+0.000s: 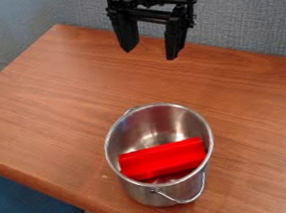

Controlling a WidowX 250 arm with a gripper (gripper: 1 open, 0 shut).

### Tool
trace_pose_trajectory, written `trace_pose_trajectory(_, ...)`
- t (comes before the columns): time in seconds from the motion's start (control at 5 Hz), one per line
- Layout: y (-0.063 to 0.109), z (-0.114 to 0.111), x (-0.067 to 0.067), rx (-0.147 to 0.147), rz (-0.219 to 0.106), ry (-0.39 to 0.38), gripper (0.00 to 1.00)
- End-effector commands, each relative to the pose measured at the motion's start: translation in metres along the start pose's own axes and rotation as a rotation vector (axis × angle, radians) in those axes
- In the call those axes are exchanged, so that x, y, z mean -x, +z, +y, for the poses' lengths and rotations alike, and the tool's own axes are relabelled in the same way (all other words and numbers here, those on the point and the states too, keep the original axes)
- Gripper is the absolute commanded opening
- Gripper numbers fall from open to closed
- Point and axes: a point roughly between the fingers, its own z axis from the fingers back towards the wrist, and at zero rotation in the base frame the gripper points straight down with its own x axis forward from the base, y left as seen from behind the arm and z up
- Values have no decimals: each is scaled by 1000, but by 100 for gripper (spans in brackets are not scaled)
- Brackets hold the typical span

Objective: Move the red object from the metal pot to the table

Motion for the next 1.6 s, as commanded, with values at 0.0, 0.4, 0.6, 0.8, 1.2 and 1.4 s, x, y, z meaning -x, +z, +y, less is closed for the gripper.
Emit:
trace_pose_trajectory(0.0,-5,-5,14,-11,31,15,100)
trace_pose_trajectory(0.4,-23,0,34,-34,-62,-351,100)
trace_pose_trajectory(0.6,-40,-7,38,-39,-26,-352,100)
trace_pose_trajectory(0.8,-61,-15,37,-38,21,-321,100)
trace_pose_trajectory(1.2,-92,-28,43,-92,114,-399,100)
trace_pose_trajectory(1.4,-83,-24,43,-121,128,-470,100)
